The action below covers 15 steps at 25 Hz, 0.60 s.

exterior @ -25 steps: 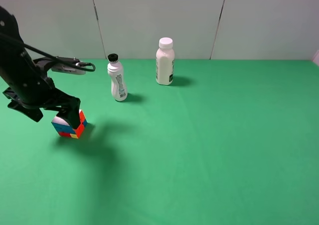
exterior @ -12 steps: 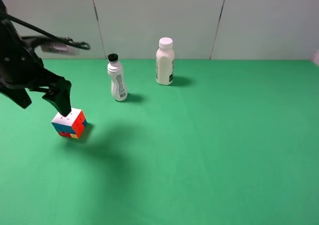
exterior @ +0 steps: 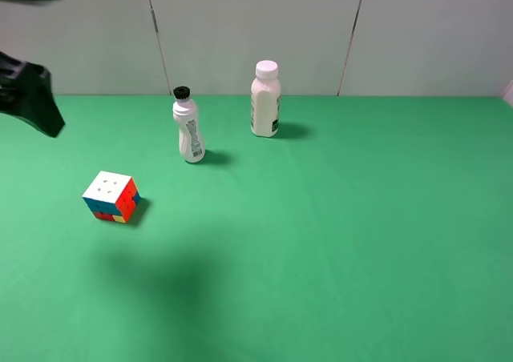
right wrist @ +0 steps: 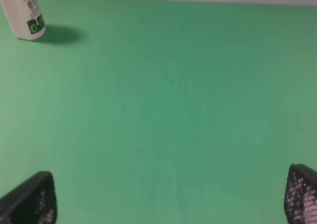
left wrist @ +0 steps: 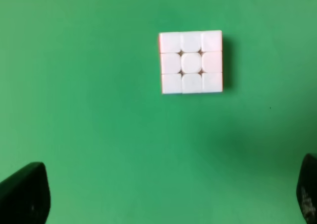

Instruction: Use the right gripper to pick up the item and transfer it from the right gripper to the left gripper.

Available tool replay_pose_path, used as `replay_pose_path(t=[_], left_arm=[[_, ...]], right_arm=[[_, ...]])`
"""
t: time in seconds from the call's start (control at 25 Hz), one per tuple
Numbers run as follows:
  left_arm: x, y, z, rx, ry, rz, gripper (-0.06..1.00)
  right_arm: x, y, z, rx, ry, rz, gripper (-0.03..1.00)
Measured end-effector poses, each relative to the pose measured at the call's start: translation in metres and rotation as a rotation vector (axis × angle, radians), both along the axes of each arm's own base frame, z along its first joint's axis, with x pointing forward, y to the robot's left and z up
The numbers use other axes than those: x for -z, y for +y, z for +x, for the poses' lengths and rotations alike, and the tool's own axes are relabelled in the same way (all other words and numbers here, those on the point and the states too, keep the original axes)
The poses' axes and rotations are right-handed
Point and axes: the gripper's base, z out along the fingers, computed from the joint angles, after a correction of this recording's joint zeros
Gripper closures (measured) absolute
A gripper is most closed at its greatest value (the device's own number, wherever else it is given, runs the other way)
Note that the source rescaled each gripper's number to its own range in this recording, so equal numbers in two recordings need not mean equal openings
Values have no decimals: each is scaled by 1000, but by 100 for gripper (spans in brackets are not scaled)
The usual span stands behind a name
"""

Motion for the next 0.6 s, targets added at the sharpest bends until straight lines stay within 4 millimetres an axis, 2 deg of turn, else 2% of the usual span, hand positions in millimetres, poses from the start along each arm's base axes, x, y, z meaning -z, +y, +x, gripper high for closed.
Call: replay_pose_path(t=[0.28,0.6], left_arm=[[-34,10,-44,-9,-117,-31,-6],[-53,19,-83,-36,-188,-59,-6]], right_arm=[[0,0,0,0,0,1,-3],[0,0,0,0,0,1,-3]])
